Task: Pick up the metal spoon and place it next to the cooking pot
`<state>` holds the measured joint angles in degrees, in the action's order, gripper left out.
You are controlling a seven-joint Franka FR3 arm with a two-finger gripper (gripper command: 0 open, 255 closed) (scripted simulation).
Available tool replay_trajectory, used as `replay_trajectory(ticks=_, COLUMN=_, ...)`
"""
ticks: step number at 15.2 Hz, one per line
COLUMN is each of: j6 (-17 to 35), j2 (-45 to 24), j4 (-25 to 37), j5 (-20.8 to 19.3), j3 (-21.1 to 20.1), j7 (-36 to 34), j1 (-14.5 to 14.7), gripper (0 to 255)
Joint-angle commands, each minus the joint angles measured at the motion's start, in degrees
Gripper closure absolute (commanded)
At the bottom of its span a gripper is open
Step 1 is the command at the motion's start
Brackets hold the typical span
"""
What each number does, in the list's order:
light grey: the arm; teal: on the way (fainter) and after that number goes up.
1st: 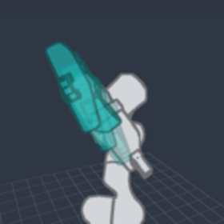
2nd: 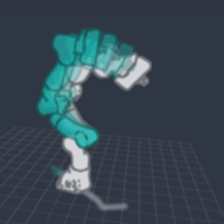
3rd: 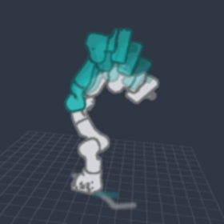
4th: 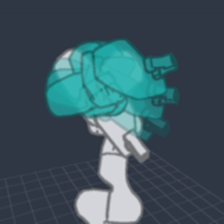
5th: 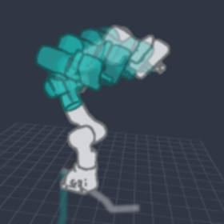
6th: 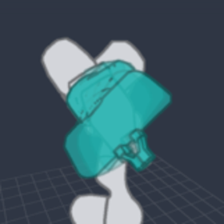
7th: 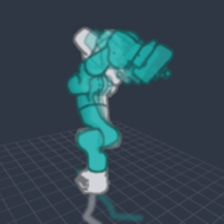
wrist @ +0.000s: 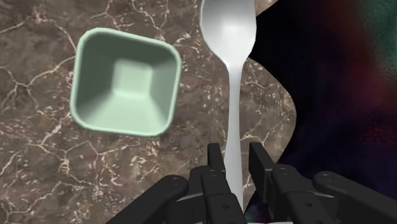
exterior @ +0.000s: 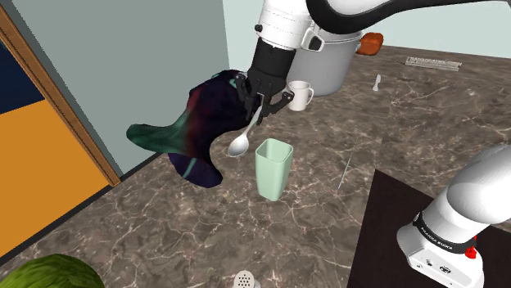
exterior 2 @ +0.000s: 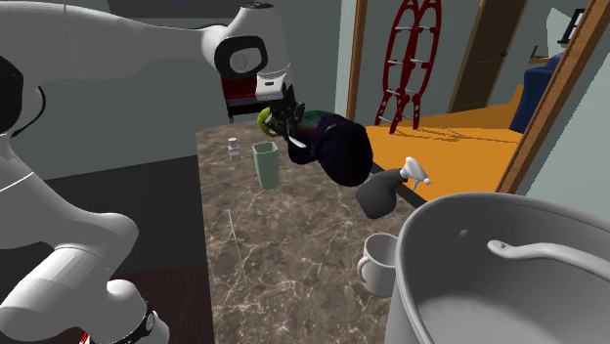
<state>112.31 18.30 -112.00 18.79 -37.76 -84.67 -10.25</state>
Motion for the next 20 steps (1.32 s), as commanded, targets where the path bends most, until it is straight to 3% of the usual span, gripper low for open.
replay_trajectory(ticks=1, j6=-1.43, j2=-0.31, j4=1.7, j5=-0.34, j3=0.09, j7=-0.31, j1=-0.17, gripper=255)
replay_trajectory(ticks=20, j6=-15.67, j2=-5.34, j4=20.67, j5=-4.25, j3=-0.42, j7=-4.38, j1=-1.51, gripper=255)
